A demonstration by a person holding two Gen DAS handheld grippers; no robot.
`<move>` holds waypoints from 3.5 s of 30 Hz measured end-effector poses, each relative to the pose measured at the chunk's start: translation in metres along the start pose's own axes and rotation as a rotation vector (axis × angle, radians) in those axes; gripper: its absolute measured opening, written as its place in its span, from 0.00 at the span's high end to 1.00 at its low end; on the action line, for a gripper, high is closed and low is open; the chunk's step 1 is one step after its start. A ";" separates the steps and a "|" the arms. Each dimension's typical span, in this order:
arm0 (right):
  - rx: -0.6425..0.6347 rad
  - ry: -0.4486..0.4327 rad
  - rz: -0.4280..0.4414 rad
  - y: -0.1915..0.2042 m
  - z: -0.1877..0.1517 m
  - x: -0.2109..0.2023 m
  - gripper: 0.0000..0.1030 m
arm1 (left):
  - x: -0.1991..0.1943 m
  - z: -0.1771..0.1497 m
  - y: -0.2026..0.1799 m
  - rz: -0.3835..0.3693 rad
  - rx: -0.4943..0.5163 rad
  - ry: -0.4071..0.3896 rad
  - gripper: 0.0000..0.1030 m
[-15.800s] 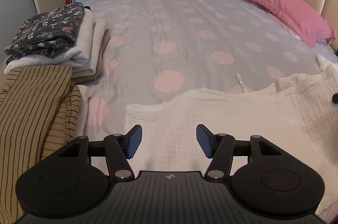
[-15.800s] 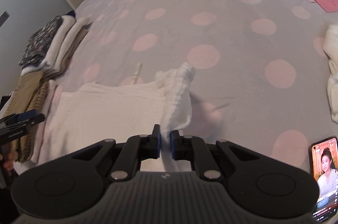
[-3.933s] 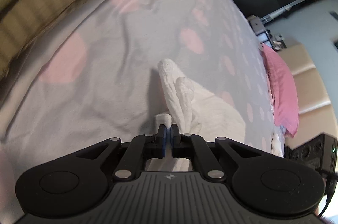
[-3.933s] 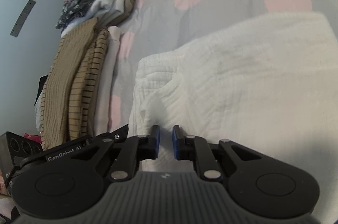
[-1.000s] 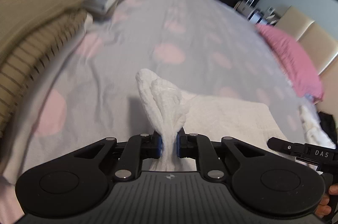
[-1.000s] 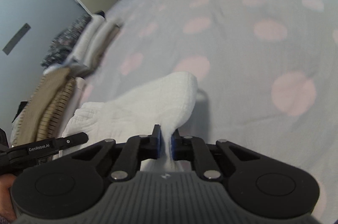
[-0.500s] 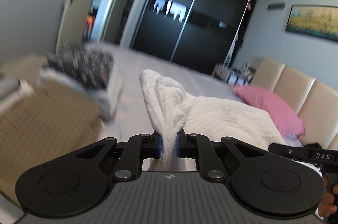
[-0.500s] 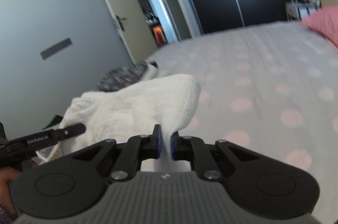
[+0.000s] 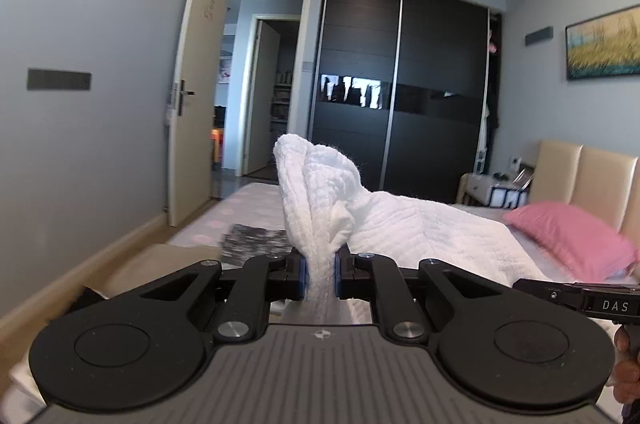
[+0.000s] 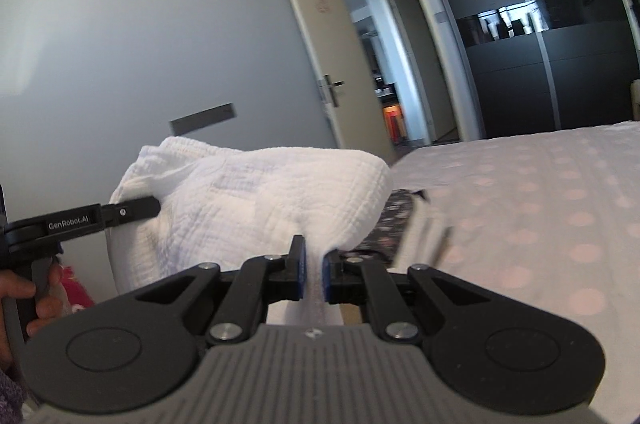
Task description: Fold clothes
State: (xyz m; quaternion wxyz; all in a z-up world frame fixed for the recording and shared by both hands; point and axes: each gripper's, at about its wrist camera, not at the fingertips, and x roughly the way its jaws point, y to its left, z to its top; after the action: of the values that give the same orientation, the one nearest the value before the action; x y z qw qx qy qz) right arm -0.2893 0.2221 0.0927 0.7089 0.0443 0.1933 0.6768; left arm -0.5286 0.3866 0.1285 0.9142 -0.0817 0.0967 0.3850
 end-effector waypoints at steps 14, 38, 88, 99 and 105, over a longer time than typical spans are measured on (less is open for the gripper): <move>-0.026 0.118 -0.030 0.015 -0.020 0.108 0.91 | 0.101 -0.025 0.054 0.021 0.083 0.188 0.90; 0.411 0.461 -0.004 -0.131 -0.082 0.281 0.57 | 0.266 -0.103 0.153 -0.013 -0.148 0.588 0.75; -0.111 0.375 -0.091 -0.083 -0.039 0.297 0.60 | 0.263 -0.090 0.147 0.192 0.046 0.560 0.78; -0.250 0.388 0.078 -0.003 -0.072 0.226 0.62 | 0.167 -0.101 0.070 0.114 0.089 0.502 0.78; -0.284 0.436 0.039 0.020 -0.105 0.239 0.62 | 0.173 -0.139 0.077 0.181 0.006 0.546 0.82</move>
State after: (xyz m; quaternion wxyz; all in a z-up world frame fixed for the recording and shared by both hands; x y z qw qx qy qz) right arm -0.3416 0.4363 -0.0489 0.6362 -0.1989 0.2439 0.7044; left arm -0.4814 0.5274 -0.0530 0.8165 -0.1706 0.3474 0.4284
